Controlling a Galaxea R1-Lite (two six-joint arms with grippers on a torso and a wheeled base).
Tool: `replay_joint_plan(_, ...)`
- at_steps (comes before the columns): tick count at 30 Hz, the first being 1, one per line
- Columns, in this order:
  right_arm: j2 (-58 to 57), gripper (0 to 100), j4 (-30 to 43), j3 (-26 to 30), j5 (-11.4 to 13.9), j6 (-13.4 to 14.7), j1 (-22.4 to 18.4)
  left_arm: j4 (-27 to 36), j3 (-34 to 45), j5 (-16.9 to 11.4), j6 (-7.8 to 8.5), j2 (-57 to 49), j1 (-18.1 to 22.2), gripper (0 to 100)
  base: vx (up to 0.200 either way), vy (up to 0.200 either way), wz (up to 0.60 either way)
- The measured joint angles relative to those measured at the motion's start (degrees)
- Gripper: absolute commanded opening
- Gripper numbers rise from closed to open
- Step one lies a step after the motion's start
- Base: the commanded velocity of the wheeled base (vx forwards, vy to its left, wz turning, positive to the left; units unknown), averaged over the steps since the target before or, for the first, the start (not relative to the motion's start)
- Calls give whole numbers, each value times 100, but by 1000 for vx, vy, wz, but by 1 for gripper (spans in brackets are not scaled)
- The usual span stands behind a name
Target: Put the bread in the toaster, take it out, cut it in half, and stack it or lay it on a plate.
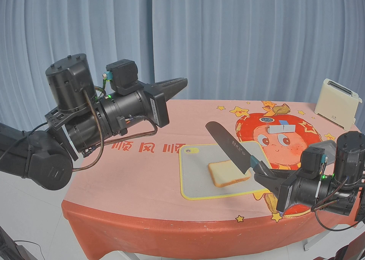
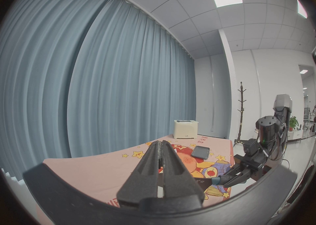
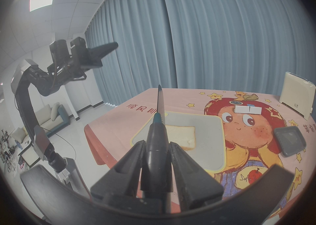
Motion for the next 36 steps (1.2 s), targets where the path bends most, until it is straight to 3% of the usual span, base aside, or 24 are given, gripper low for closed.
replay_joint_plan(10, -77, 0, 30, -13, -27, -11, -46, 763, -640, 158, 30, 405, -354, 0, 0, 0, 0)
replay_joint_plan(26, -195, 0, 307, -112, -41, -13, -101, 670, -840, 219, 44, 844, -456, 0, 0, 0, 0)
replay_joint_plan(29, -187, 0, 306, -107, -41, -15, -101, 528, -700, 219, 41, 862, -464, 0, 0, 0, 0)
replay_joint_plan(36, -167, 0, 310, -90, -44, -15, -94, -553, -232, 211, 35, 992, -478, 0, 0, 0, 0)
